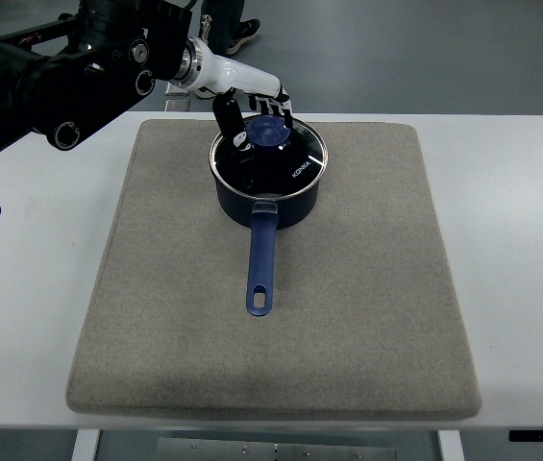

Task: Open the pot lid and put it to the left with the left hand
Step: 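Close the left hand fingers around the blue lid knob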

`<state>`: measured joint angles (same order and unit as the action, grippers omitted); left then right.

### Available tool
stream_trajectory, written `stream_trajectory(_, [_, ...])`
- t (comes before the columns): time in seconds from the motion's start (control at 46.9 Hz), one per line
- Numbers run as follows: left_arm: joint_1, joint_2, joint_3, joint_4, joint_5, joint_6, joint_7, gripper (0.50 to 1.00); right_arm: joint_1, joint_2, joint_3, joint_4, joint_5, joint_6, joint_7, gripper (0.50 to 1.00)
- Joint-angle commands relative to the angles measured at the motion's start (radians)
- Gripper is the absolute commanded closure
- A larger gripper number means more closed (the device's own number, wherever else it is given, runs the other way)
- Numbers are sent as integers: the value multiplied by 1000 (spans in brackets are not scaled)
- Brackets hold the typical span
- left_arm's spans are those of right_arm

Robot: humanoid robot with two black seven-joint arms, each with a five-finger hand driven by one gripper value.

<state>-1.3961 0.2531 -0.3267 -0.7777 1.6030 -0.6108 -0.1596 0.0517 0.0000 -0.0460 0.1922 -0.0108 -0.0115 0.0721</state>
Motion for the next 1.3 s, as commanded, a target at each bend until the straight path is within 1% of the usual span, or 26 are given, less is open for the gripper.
stream_trajectory(0.0, [2, 2, 0, 0, 0, 0, 0, 724, 0, 0, 0, 1, 0, 1, 0, 583])
stream_trajectory(0.064, [2, 2, 0, 0, 0, 0, 0, 754, 0, 0, 0, 0, 0, 1, 0, 583])
stream_trajectory(0.277, [5, 2, 0, 0, 0, 0, 0, 761, 0, 0, 0, 0, 0, -1, 0, 583])
stream_trajectory(0.362, [5, 2, 0, 0, 0, 0, 0, 789, 0, 0, 0, 1, 0, -1, 0, 583])
stream_trajectory(0.469, [5, 2, 0, 0, 0, 0, 0, 791, 0, 0, 0, 1, 0, 1, 0, 583])
stream_trajectory(0.533, [5, 2, 0, 0, 0, 0, 0, 802, 0, 0, 0, 1, 0, 1, 0, 583])
stream_trajectory(0.597, [5, 2, 0, 0, 0, 0, 0, 829, 0, 0, 0, 1, 0, 1, 0, 583])
stream_trajectory(0.703, [5, 2, 0, 2, 0, 0, 0, 836, 0, 0, 0, 0, 0, -1, 0, 583])
stream_trajectory(0.725, [6, 2, 0, 2, 0, 0, 0, 842, 0, 0, 0, 0, 0, 1, 0, 583])
stream_trajectory(0.767, [5, 2, 0, 3, 2, 0, 0, 883, -1, 0, 0, 1, 0, -1, 0, 583])
stream_trajectory(0.831, [5, 2, 0, 5, 2, 0, 0, 904, 0, 0, 0, 0, 0, -1, 0, 583])
stream_trajectory(0.895, [5, 2, 0, 6, 2, 0, 0, 909, 0, 0, 0, 1, 0, 1, 0, 583])
stream_trajectory(0.959, [5, 2, 0, 6, 0, 0, 2, 945, -1, 0, 0, 1, 0, 1, 0, 583])
stream_trajectory(1.279, [5, 3, 0, 9, -11, 0, 2, 943, 0, 0, 0, 1, 0, -1, 0, 583])
